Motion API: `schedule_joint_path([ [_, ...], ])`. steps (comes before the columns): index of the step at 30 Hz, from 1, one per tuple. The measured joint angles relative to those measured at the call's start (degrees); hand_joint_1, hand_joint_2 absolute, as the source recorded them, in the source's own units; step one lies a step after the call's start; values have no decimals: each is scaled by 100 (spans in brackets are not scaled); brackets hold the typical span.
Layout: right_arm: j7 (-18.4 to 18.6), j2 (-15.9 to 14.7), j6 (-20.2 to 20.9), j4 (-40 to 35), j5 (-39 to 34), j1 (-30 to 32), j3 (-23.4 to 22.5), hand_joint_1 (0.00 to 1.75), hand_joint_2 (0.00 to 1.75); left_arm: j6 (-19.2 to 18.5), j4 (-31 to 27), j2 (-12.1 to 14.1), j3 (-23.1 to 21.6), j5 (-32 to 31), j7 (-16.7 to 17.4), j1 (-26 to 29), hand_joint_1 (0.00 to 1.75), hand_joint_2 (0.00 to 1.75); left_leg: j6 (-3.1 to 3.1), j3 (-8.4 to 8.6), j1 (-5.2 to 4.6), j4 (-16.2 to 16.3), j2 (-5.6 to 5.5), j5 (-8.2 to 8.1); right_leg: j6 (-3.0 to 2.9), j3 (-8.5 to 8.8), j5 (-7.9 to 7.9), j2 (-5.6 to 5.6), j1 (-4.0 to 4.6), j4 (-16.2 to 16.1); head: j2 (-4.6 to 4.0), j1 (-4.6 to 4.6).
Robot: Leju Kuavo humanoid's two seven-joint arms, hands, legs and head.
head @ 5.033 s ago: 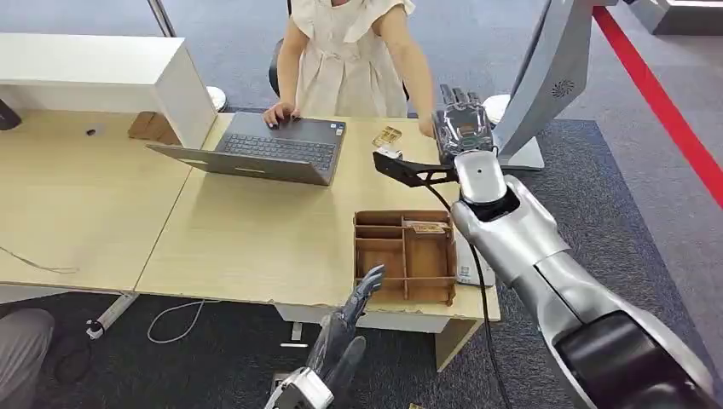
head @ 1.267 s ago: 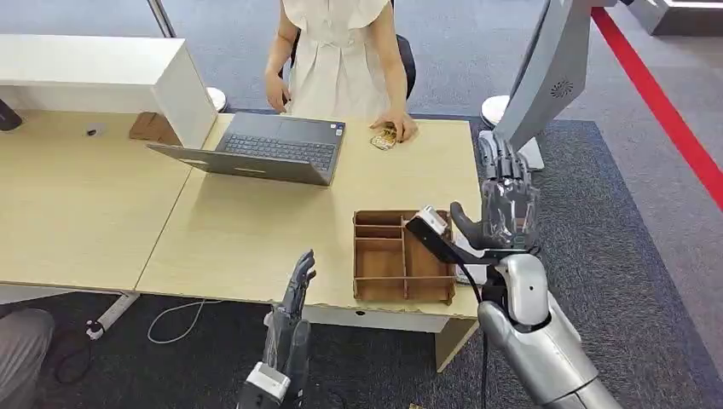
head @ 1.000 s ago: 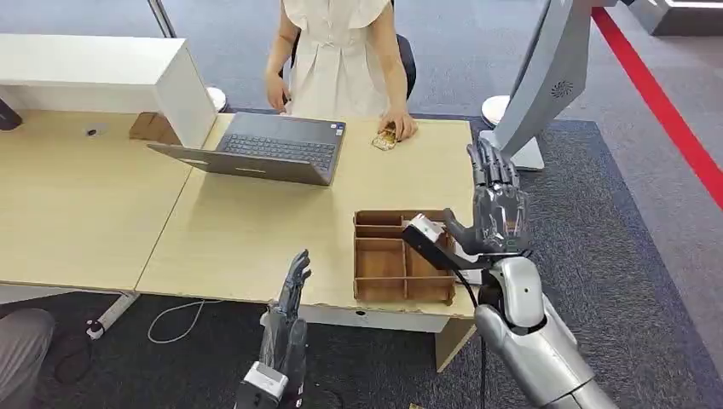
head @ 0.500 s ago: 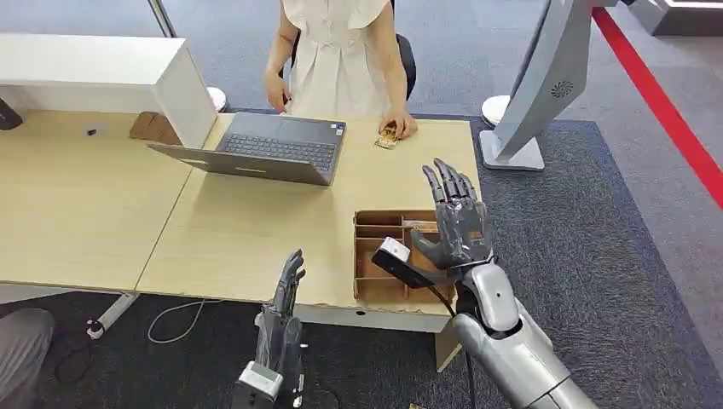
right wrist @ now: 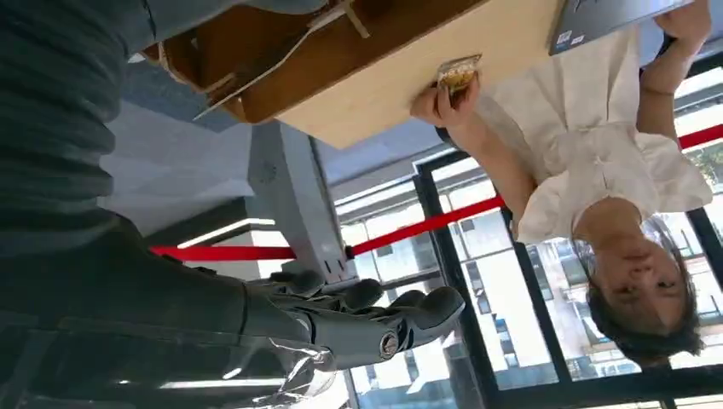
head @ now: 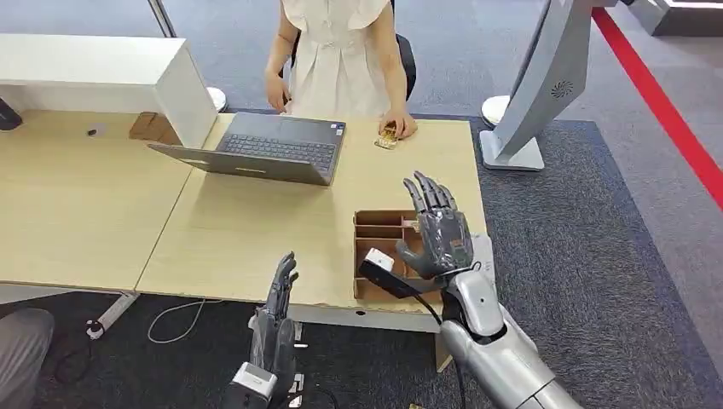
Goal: Pass the card to the sensor for recognition and then transmit it.
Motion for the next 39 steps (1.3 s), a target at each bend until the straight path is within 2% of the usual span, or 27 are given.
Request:
schedule_joint_path([
  [11, -99, 284, 219, 467, -22, -171, 109, 0, 175, 0, -2, 2, -26, 124, -37, -12, 0, 0, 0, 2, 0, 0, 1, 0, 0, 0, 0, 0, 0, 0, 0, 0],
  [20, 247, 426, 306, 1150, 243, -421, 210, 0, 175, 0, 2, 50, -210, 389, -92, -129, 0, 0, 0, 4, 0, 0, 1, 0, 0, 0, 0, 0, 0, 0, 0, 0],
  [28, 706, 442, 638, 1462, 855, -697, 286, 0, 175, 0, 35, 96, -408, 527, -157, -248, 0, 0, 0, 5, -1, 0, 1, 0, 0, 0, 0, 1, 0, 0, 0, -2],
  [39, 754, 435, 680, 1607, 905, -872, 352, 0, 175, 0, 74, 114, -509, 588, -203, -319, 0, 0, 0, 5, -1, 0, 2, 0, 0, 0, 0, 1, 1, 0, 0, 0],
])
